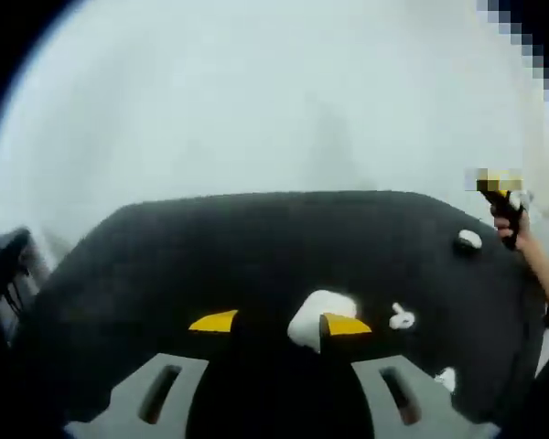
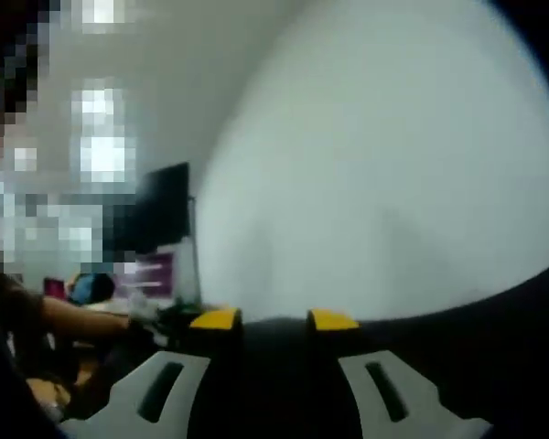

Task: Pick up three earphones and place each one into its charging case using tactile feedback, ensure that each earphone is properly inserted and securely positioned inside the case.

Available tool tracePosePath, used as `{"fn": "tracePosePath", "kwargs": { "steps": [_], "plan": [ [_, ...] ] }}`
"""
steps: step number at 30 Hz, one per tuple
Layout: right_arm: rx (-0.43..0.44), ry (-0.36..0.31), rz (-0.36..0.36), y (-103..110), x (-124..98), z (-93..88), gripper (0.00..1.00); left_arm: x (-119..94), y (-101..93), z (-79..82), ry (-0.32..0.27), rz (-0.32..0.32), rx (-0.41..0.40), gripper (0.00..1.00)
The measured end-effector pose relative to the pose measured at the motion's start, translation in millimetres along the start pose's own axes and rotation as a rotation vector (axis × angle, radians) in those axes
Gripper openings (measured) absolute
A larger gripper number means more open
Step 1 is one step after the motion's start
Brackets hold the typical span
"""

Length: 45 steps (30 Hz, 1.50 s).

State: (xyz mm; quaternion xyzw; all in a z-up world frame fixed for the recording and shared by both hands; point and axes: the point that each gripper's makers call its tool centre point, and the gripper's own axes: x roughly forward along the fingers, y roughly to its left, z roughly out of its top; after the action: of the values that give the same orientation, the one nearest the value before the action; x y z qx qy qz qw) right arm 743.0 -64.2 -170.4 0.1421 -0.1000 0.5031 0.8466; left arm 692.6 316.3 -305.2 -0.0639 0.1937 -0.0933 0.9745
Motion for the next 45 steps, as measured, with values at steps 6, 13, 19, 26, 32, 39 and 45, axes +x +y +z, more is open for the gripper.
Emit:
{"fn": "tracePosePath", "kwargs": {
  "steps": [6, 13, 19, 26, 32, 39, 45],
  "plan": [
    [0.007, -0.010, -0.005, -3, -1, 2.5, 0.30, 9, -20.6, -5.1, 0.027, -0.137, -0.039, 0.35],
    [0.005, -0.001, 0.000, -2, 1, -0.2, 0.30, 18, -37.1, -23.2, 0.141, -0.122, 0.221, 0.30],
    [0.006, 0.003, 0.002, -1, 2, -1.2, 0.30, 17, -32.8, -21.5, 0.105, -0.102, 0.238, 0.29],
    [0.005, 0.019, 0.006, 0, 3, -5.5, 0.30, 10, -42.7, -5.6, 0.025, -0.087, 0.224, 0.27],
    [0.001, 0.025, 0.012, 1, 4, -7.1, 0.30, 8, -62.1, 11.7, -0.015, -0.116, 0.250, 0.27],
    [0.001, 0.025, 0.010, 1, 4, -7.1, 0.30, 6, -114.9, 32.3, -0.076, -0.255, 0.232, 0.27],
    [-0.001, 0.027, 0.011, 1, 4, -7.7, 0.30, 2, -181.3, 25.9, -0.108, -0.351, 0.267, 0.27]
  ]
}}
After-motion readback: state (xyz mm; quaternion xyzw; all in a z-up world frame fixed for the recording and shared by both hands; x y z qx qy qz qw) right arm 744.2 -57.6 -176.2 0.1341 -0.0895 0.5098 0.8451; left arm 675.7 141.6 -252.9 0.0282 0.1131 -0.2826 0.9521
